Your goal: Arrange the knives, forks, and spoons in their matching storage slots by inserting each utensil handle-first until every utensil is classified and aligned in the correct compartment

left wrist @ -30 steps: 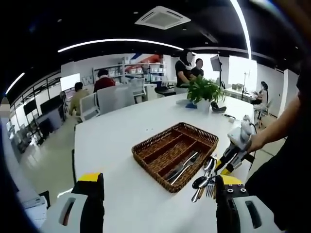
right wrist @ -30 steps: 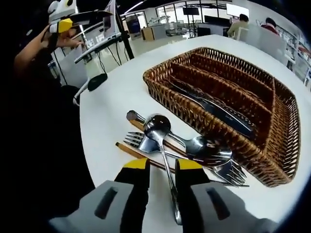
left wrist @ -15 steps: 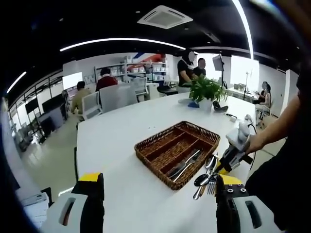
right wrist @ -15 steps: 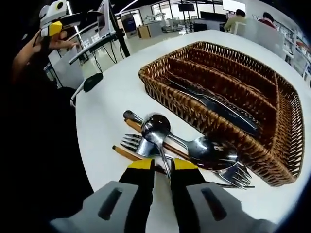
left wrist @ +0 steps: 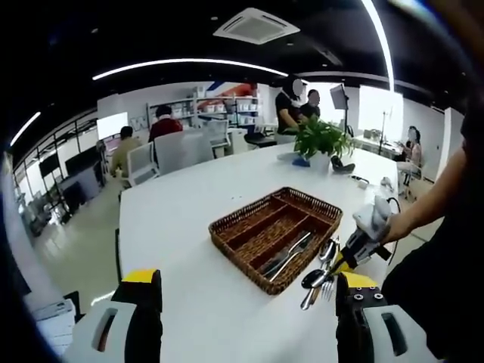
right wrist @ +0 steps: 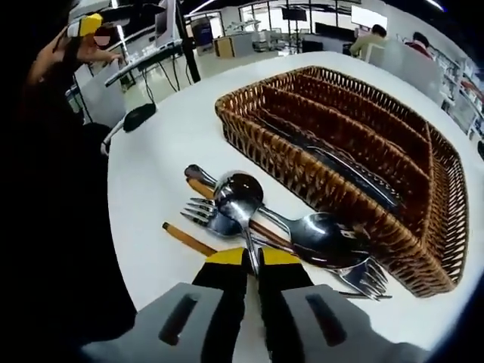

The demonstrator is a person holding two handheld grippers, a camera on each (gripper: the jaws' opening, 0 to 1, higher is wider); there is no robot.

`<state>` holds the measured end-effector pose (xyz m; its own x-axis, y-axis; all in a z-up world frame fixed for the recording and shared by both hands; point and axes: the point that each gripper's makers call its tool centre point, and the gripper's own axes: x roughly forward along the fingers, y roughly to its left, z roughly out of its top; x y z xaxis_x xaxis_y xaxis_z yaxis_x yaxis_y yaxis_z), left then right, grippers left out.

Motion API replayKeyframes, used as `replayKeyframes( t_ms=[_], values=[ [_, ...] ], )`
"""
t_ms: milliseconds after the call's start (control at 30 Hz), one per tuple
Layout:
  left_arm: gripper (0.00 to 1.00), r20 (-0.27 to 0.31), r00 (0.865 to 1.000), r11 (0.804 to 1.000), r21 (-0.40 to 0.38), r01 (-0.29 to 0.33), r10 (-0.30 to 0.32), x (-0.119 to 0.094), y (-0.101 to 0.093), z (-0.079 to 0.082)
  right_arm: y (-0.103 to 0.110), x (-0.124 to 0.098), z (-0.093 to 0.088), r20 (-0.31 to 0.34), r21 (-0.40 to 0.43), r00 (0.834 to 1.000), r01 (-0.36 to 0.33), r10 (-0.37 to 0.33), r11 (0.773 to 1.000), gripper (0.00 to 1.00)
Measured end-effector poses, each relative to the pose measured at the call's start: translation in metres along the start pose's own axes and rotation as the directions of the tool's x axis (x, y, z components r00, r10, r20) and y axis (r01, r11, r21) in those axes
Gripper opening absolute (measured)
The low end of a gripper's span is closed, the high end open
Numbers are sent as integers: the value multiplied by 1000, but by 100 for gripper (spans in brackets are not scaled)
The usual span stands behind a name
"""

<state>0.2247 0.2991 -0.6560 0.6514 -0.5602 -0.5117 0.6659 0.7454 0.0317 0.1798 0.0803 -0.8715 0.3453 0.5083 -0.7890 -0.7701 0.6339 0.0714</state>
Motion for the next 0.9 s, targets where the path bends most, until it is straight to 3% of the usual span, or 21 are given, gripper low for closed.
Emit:
replayKeyframes(
  t_ms=[133,200,233,267,567,900],
  values=[
    [100,0,1000,1000,0,-2,2,0,0,0,2,0,1,32,-81,999,-7,9,997,2],
    [100,0,1000,1000,1,-2,2,-1,0,0,2,0,3,34,-190,999,-10,17,982,1],
    [100,-1,1000,1000,2,-2,2,-1,-1,0,3,0,3,33,-199,999,-14,21,980,1],
    [100,-1,1000,1000,4,-2,2,-1,-1,0,4,0,2,30,-163,999,-17,22,986,1],
    [100,-6,1000,1000,10,-3,3,-2,-1,-2,5,0,2,26,-193,997,-70,76,979,0],
    [100,-3,1000,1000,11,-8,8,-4,0,-1,1,-17,10,25,-233,996,-77,85,969,0]
  ],
)
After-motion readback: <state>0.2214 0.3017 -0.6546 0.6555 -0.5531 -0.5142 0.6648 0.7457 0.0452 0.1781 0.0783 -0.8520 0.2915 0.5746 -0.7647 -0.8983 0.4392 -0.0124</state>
